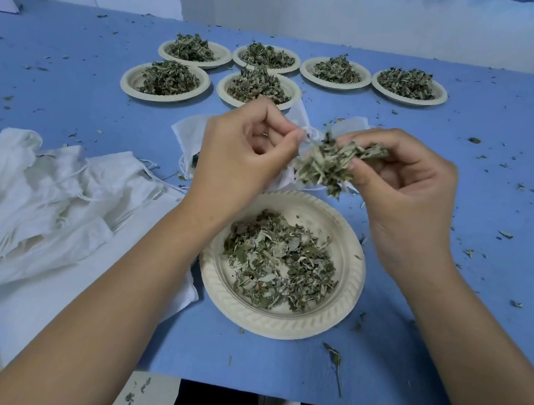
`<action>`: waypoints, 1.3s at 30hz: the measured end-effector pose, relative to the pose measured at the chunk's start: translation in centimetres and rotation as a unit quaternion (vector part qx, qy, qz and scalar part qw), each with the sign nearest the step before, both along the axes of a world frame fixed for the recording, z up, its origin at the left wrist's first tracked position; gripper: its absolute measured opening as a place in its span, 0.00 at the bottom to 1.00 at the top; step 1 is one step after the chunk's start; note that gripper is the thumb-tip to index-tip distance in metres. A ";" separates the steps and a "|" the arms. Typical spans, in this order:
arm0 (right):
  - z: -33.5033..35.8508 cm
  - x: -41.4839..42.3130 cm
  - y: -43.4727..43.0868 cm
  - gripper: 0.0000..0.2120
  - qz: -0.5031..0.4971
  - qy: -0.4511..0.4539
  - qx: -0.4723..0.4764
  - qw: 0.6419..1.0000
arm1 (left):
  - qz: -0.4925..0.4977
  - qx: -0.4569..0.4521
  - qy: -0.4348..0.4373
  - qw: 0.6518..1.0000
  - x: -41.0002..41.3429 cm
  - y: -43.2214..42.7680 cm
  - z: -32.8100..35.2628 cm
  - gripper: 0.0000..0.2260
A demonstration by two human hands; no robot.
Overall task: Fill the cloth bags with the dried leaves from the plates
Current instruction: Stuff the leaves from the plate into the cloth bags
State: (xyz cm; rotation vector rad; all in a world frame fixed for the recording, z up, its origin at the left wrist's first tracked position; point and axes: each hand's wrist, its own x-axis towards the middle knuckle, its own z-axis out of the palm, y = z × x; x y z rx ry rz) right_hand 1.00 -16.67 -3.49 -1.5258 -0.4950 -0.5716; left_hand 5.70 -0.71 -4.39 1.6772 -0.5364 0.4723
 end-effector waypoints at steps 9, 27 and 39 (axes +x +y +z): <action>-0.9 0.1 0.3 0.07 -0.135 -0.038 -0.138 0.981 | -0.050 -0.030 -0.018 0.998 -0.5 -0.2 0.0 0.07; -1.4 0.3 0.7 0.04 -0.155 -0.127 -0.265 0.943 | -0.077 0.002 -0.035 0.996 -0.8 -0.5 -0.3 0.04; -1.2 0.7 0.3 0.04 -0.170 -0.170 -0.333 0.912 | -0.076 -0.020 -0.017 0.997 -0.9 -0.4 0.1 0.07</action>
